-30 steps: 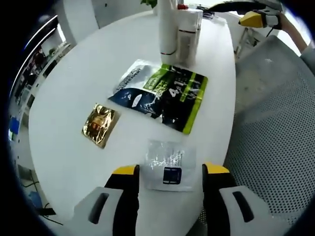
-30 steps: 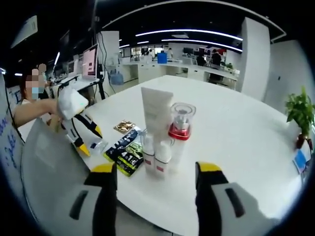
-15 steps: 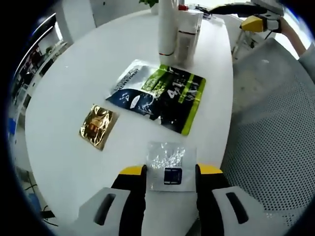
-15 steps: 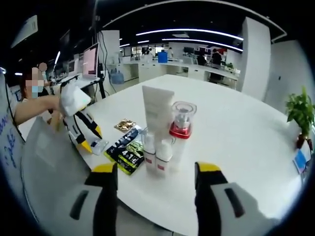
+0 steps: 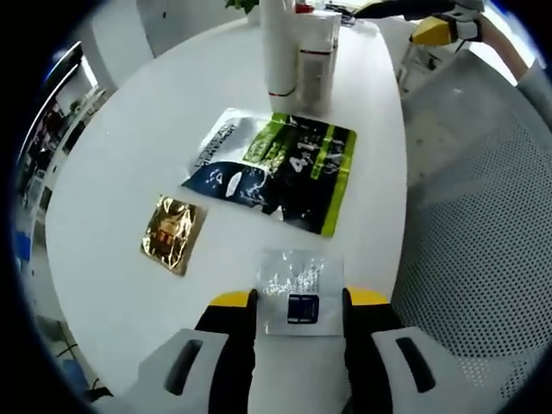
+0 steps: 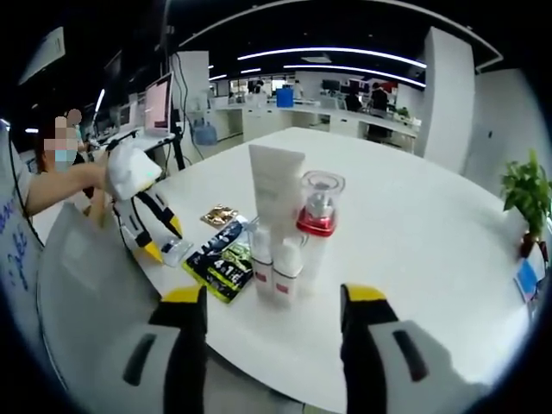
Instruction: Arrange the skincare products in the storage area until every visible bottle or jar stands upright without overlapping.
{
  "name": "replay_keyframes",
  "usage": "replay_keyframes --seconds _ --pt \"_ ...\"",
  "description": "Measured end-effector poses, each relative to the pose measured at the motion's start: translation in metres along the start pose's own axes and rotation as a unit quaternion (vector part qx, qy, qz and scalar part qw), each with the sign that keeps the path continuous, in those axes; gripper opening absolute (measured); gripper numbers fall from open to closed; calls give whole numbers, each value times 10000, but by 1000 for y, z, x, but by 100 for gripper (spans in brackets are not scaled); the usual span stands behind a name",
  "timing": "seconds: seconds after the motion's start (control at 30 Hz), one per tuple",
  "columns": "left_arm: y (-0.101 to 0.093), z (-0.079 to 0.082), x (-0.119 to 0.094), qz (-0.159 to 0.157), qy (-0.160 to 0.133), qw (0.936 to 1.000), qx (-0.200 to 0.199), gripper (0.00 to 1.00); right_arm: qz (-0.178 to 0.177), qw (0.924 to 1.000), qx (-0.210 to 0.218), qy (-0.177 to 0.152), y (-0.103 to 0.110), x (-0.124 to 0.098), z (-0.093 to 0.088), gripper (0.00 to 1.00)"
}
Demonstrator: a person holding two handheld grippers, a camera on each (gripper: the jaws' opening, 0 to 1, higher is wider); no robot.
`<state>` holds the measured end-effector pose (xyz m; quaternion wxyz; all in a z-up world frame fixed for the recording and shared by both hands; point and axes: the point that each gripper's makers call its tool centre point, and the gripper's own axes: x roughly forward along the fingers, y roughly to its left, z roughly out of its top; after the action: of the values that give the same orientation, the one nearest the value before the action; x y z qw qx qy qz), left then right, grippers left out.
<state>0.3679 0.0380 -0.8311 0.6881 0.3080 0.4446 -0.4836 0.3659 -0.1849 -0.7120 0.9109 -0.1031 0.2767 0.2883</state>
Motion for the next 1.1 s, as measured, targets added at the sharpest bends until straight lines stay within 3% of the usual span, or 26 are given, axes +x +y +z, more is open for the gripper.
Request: replay_keyframes --seconds 0.63,1.1 --pt "19 7 1 -128 288 9963 801 36 -8 10000 7 60 -3 1 -1 63" --pt "14 14 4 -285 389 9928 1096 36 -10 9999 7 125 -4 1 -2 64"
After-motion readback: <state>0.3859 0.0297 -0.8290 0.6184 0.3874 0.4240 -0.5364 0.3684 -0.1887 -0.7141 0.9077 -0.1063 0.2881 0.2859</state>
